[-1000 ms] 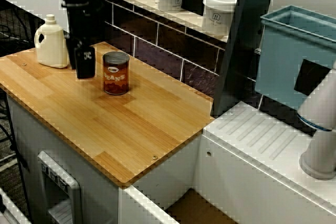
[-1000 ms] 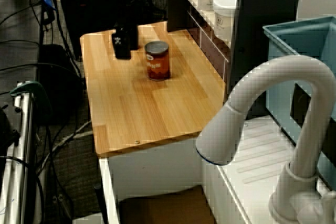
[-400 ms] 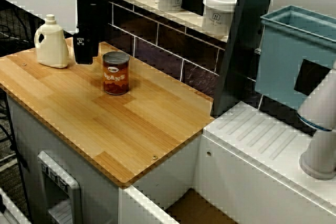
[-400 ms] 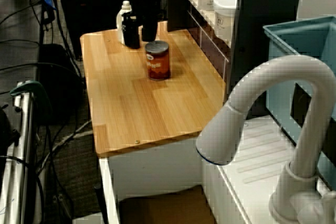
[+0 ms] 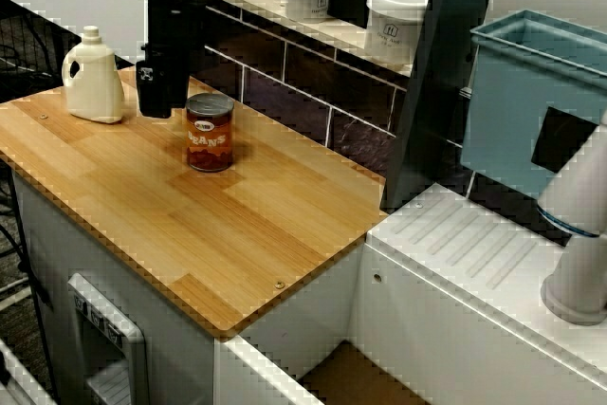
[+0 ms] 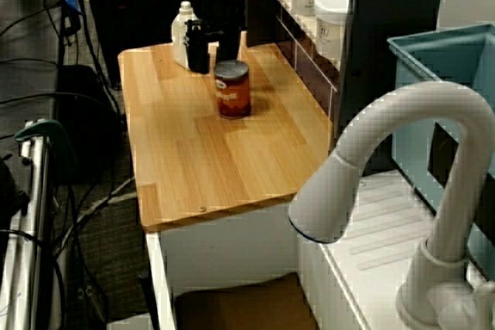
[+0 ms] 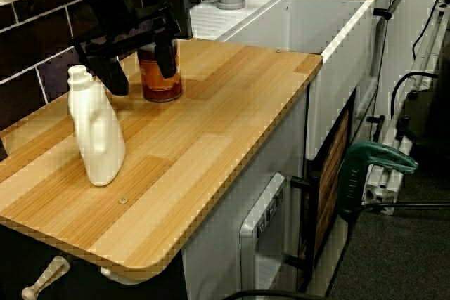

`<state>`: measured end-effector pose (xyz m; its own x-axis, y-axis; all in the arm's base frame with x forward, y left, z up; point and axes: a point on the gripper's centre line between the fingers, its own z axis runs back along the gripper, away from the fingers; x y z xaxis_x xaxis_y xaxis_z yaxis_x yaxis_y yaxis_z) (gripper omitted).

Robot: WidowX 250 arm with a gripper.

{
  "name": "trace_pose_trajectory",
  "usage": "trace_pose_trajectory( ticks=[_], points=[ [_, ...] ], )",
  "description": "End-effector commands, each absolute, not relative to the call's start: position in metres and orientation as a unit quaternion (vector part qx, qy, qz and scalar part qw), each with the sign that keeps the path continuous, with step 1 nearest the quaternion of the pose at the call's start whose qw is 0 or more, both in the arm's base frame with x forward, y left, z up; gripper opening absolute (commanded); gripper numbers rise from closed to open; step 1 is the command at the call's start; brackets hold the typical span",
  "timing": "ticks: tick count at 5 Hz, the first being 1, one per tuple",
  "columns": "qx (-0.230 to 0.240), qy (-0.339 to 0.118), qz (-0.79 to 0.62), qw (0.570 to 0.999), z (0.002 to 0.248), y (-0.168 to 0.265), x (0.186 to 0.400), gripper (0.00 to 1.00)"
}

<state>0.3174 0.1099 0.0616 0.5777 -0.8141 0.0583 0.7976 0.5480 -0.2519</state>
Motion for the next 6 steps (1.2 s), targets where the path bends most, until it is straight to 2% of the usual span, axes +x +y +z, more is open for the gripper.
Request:
trace_pose_trajectory(
  ticks=[1,4,6],
  points=[
    [-0.133,0.032,-0.488,0.862,0.076,0.092,0.333,1.0],
    [-0.147,0.056,-0.524,0.837,0.073,0.012,0.303,1.0],
    [-0.154,0.059,-0.531,0.831,0.081,-0.017,0.292,1.0]
  ],
)
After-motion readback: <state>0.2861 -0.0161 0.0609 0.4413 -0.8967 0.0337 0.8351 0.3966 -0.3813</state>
